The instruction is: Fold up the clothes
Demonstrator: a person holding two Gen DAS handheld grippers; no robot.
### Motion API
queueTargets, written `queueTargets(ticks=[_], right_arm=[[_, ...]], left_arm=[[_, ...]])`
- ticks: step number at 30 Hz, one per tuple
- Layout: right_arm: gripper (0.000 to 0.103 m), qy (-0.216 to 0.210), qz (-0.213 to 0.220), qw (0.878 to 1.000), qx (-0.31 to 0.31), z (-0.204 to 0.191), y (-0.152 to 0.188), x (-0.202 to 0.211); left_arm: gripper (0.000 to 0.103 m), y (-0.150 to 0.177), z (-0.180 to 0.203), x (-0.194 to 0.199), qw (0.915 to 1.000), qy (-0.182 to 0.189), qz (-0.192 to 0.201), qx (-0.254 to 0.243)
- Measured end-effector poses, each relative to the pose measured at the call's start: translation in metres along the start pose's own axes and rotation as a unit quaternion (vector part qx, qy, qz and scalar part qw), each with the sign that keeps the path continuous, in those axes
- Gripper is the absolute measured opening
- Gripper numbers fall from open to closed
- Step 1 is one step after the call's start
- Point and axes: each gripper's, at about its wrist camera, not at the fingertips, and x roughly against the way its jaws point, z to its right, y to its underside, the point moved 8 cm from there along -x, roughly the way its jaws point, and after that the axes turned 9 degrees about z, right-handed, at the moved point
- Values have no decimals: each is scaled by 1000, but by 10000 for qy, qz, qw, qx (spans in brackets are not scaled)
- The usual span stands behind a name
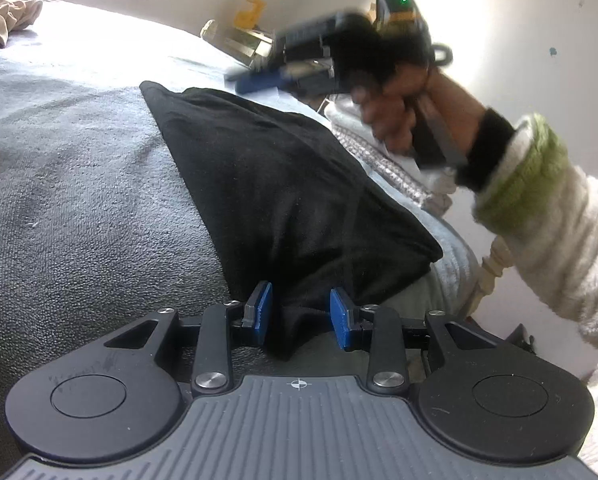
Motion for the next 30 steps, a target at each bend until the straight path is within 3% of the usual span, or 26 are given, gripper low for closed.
queueTargets(ticks=[3,6,7,10,14,16,18,19,20,23,24,27,29,30], right_arm=[[18,344,-134,9990,-247,33,9,-24],[16,489,480,9920,-1064,69,-16,-33],[22,543,677,9883,-1255,79,-24,-31],[22,199,789,9896,-1189,75,-29,-3],[24,-284,237,9981,-487,49,8,36],[24,-141,-101,9990,-404,54,27,35],[17,170,-162,9987,-460,77,36,27],[5,141,-25,9971,-745,92,32,24],[4,201,211,9935,-1104,109,23,25],[9,660,861,9831,-1471,143,-1,43],[13,662,938,9822,-1486,143,-3,49],[14,153,793,9888,-1255,118,6,61],[14,-121,448,9948,-912,96,20,54],[14,-52,370,9957,-842,95,24,47]], left_arm=[[33,0,2,1,9999,-90,-46,-6],[33,2,6,2,9997,-193,-74,-161],[33,3,8,2,9995,-223,-77,-217],[33,4,7,2,9993,-257,-64,-270],[33,3,5,2,9995,-189,-73,-229],[33,3,5,1,9996,-194,-100,-186],[33,2,5,0,9995,-229,-127,-197],[33,2,6,0,9993,-255,-141,-225],[33,2,7,0,9992,-281,-155,-253],[33,2,10,-2,9984,-365,-169,-388],[33,3,10,-2,9983,-382,-168,-417],[33,3,10,-3,9981,-400,-169,-438],[33,2,9,-3,9982,-400,-179,-406],[33,2,9,-3,9982,-406,-191,-392]])
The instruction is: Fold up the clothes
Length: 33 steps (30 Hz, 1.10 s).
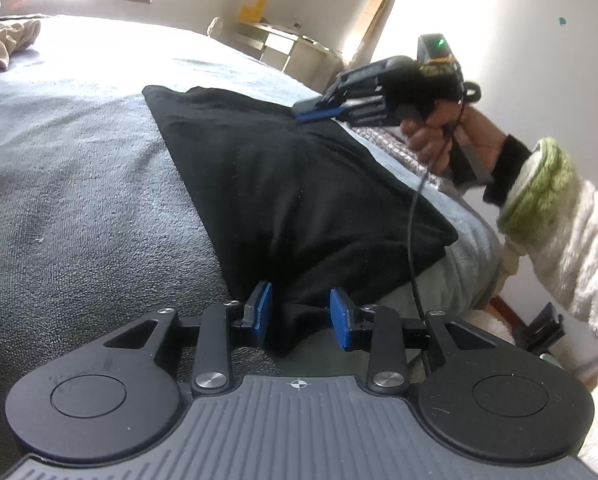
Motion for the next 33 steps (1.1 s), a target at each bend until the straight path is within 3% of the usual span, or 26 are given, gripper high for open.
queueTargets(ticks=[1,2,4,6,7,8,11,13,15,16,17,18,20,21,22,24,28,30,31,33], right_arm=[[13,73,-72,9999,72,0,4,-6],[6,164,-101,9998,111,3,6,-12],[0,540,291,9980,-161,32,-7,-11],[0,801,661,9928,-593,57,-19,1],[10,888,773,9912,-610,60,-21,12],[10,968,849,9910,-366,55,-20,23],[13,329,825,9960,76,19,-4,56],[15,-200,543,9981,208,-7,20,64],[15,-382,129,9989,219,-17,49,59],[15,-329,79,9993,125,-8,56,56],[2,-276,30,9996,31,2,64,52],[0,-242,18,9996,-128,12,69,50],[0,-185,489,9931,-1053,48,56,65],[0,-69,772,9903,-1153,58,51,76],[9,-14,934,9897,-1087,57,49,87],[10,52,1226,9879,-953,52,49,107],[10,-619,927,9925,-502,-5,84,105],[9,-445,786,9951,-396,-5,105,96],[0,-335,779,9954,-444,2,114,92],[0,-351,1181,9846,-1244,35,113,104]], left_arm=[[33,0,0,0,10000,-5,-13,13],[33,-1,0,0,10000,-11,-25,25],[33,0,2,1,10000,-46,-40,-32],[33,0,3,2,9999,-79,-53,-101],[33,1,3,2,9999,-85,-50,-115],[33,1,4,3,9999,-91,-47,-127],[33,1,2,1,9999,-74,-67,-87],[33,0,2,0,9999,-67,-95,-41],[33,-1,2,1,9999,-83,-117,6],[33,-1,2,1,9999,-99,-124,27],[33,-1,3,1,9999,-118,-123,26],[33,-1,3,2,9998,-133,-118,6],[33,0,4,2,9998,-156,-123,-45],[33,0,4,2,9998,-161,-126,-50],[33,0,4,1,9998,-167,-132,-37],[33,0,3,1,9997,-174,-142,6],[33,-1,2,0,9996,-203,-141,98],[33,-1,2,0,9996,-217,-137,134],[33,-1,1,-1,9996,-221,-134,148],[33,-1,1,-1,9995,-216,-144,160]])
